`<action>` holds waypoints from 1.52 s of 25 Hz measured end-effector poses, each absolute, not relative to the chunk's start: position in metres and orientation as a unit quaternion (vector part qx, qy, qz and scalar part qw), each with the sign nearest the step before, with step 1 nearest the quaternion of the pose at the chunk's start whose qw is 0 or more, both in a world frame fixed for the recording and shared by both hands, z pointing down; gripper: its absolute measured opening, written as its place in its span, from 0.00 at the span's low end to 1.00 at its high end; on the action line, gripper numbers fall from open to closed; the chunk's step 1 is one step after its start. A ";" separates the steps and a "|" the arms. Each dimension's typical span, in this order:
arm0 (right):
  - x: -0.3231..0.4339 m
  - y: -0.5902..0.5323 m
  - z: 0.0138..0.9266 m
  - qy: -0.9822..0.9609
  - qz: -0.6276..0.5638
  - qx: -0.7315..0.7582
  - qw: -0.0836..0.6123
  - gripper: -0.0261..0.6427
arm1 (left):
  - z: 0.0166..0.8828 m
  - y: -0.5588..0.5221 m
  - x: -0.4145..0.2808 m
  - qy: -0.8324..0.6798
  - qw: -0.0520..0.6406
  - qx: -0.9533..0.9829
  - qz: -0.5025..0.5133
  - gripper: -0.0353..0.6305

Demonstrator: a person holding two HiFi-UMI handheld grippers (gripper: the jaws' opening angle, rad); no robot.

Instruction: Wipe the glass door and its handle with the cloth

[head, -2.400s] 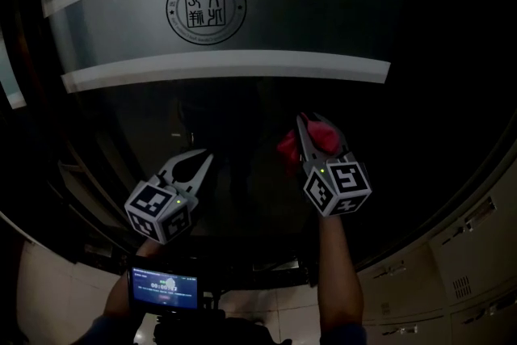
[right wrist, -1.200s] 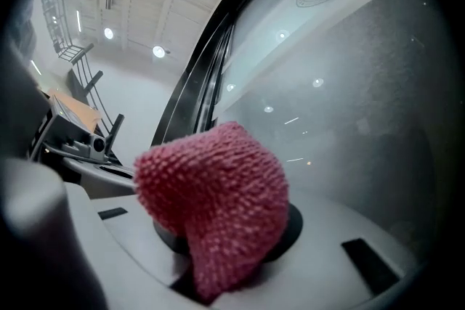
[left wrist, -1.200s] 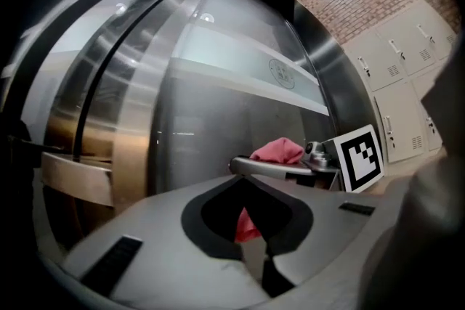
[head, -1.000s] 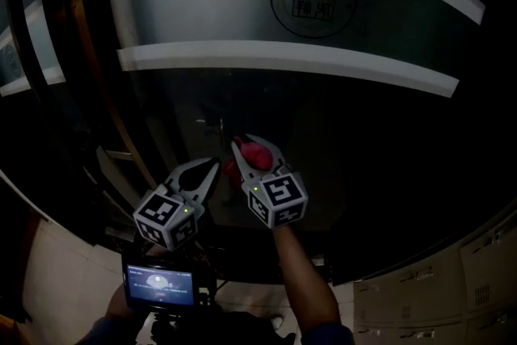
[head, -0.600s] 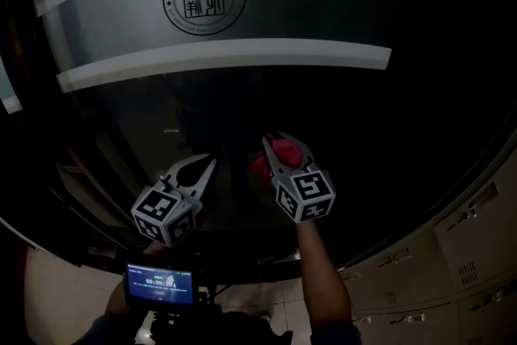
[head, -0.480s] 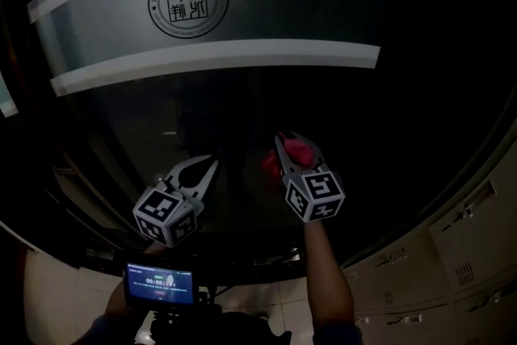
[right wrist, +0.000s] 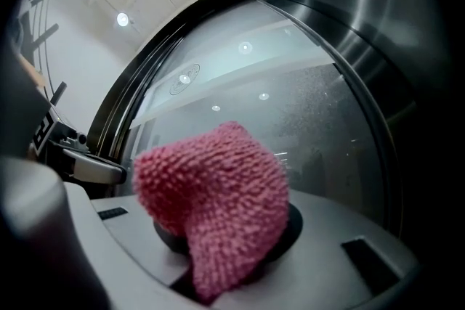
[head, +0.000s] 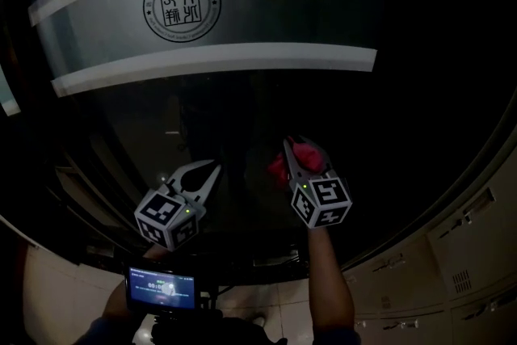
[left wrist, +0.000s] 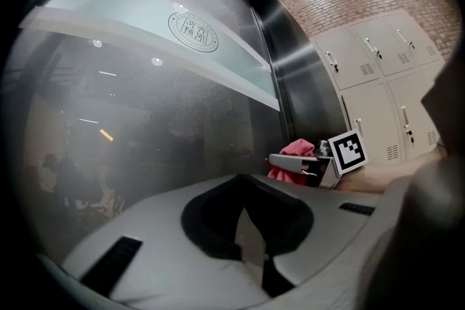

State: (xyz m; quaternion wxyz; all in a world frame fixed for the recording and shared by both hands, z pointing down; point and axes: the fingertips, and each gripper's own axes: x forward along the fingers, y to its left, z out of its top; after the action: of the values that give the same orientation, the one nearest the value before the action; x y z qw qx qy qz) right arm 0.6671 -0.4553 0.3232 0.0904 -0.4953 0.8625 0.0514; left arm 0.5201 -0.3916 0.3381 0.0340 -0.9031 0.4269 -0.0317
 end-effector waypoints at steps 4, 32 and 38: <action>0.624 -0.434 0.322 0.871 0.045 -0.478 0.105 0.16 | 0.341 -0.378 0.486 0.437 0.031 -0.898 -0.040 0.07; 0.202 -0.173 0.334 0.932 0.041 -0.341 0.116 0.16 | 0.359 -0.168 0.152 0.493 0.026 -0.869 -0.039 0.07; 0.141 -0.118 0.332 0.946 0.034 -0.296 0.125 0.16 | 0.359 -0.116 0.083 0.544 0.030 -0.838 -0.039 0.07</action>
State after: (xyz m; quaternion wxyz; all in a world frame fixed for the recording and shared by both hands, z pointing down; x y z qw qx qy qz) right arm 0.1411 -0.1177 0.3317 0.1249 -0.2963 0.9463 0.0338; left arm 0.0832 -0.1158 0.3593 0.0299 -0.8378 0.5437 -0.0395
